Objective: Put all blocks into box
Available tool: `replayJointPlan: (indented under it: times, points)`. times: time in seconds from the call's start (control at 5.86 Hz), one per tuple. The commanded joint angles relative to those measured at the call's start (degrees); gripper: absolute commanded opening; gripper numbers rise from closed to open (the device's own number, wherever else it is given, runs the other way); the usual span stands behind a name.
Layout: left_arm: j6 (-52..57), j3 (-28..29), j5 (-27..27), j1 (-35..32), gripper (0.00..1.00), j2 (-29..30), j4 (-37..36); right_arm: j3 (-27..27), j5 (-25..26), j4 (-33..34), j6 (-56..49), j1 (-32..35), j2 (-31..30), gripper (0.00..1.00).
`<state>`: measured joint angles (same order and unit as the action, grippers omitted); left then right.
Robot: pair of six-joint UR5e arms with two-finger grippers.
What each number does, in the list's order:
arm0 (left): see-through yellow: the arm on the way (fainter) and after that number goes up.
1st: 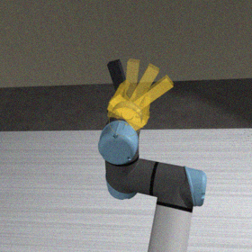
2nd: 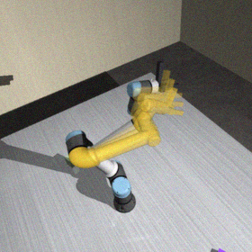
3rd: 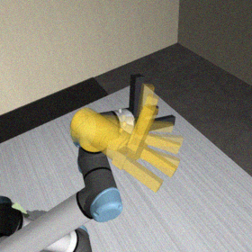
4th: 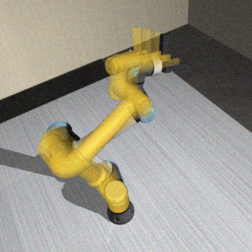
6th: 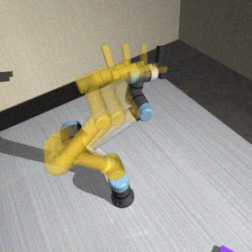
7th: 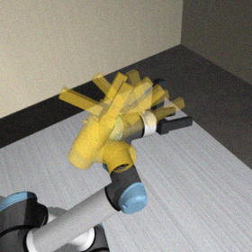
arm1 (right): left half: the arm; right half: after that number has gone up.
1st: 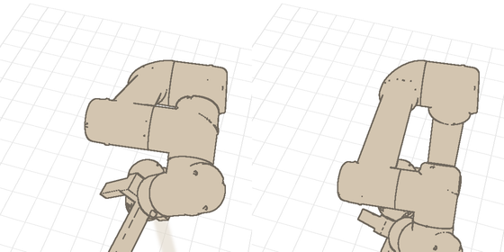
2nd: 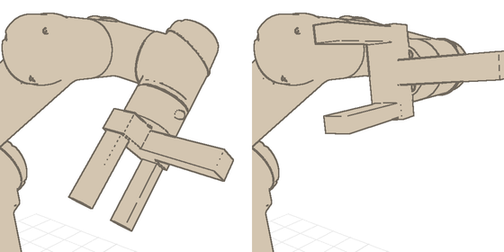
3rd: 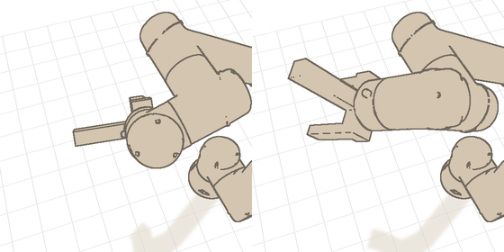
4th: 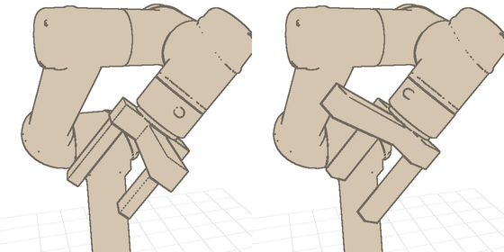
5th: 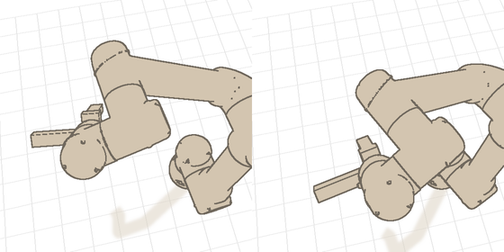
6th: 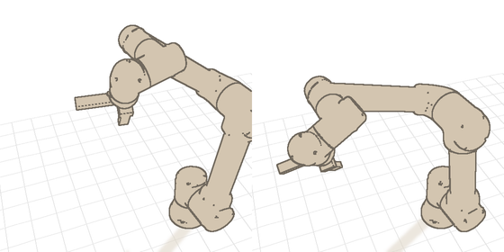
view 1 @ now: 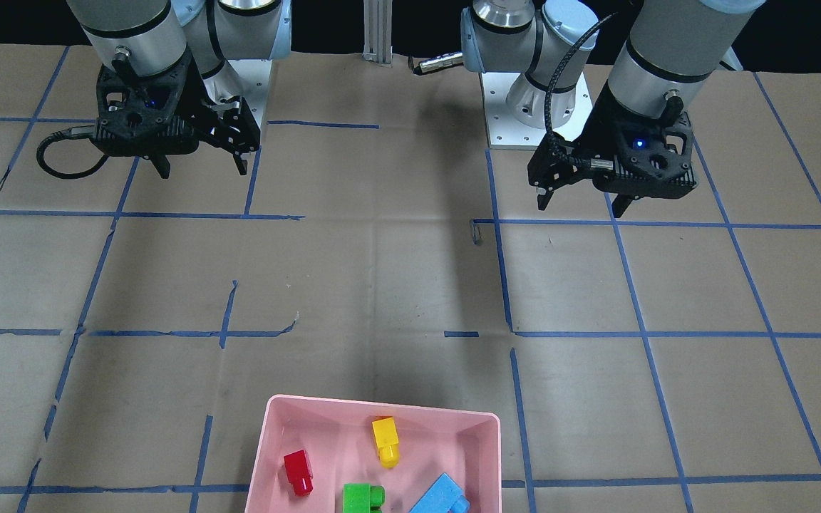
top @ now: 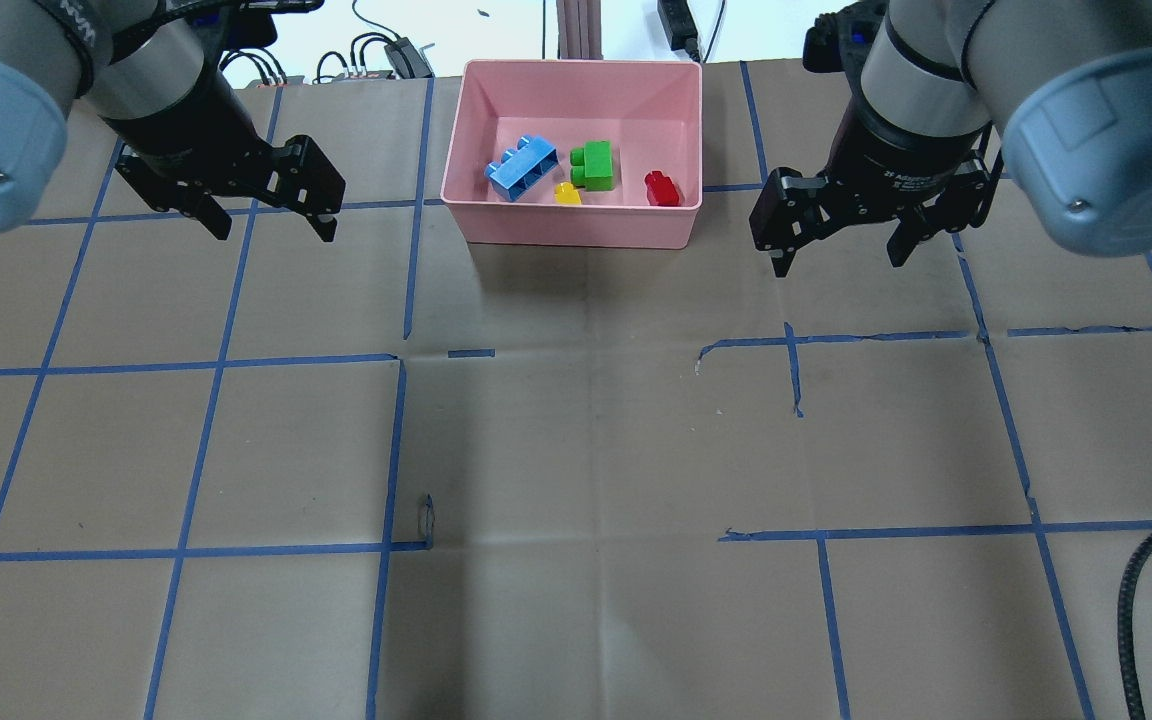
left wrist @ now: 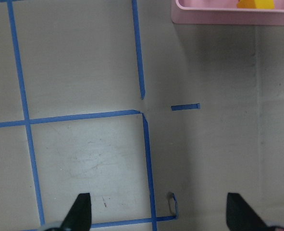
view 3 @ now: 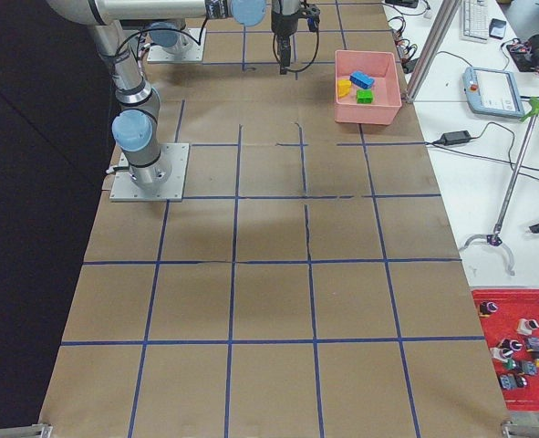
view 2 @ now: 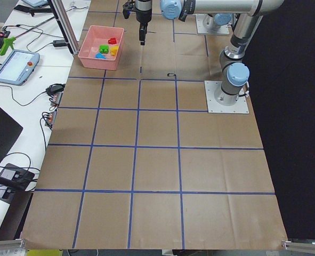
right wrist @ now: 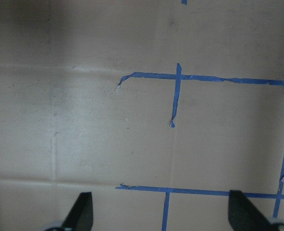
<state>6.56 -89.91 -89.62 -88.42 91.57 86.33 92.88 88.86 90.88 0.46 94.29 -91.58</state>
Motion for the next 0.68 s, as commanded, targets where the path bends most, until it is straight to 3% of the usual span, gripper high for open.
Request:
replayJointPlan:
  times: [0.0,0.51]
  points:
    - [-0.1,-0.2,0.0,0.0,1.0,0.0,0.0,-0.2,0.3,0.0,-0.1,-0.2,0.0,1.0]
    - [-0.1,-0.6,0.1,0.0,1.0,-0.1,0.0,-0.2,0.2,0.1,-0.1,0.0,0.4,1.0]
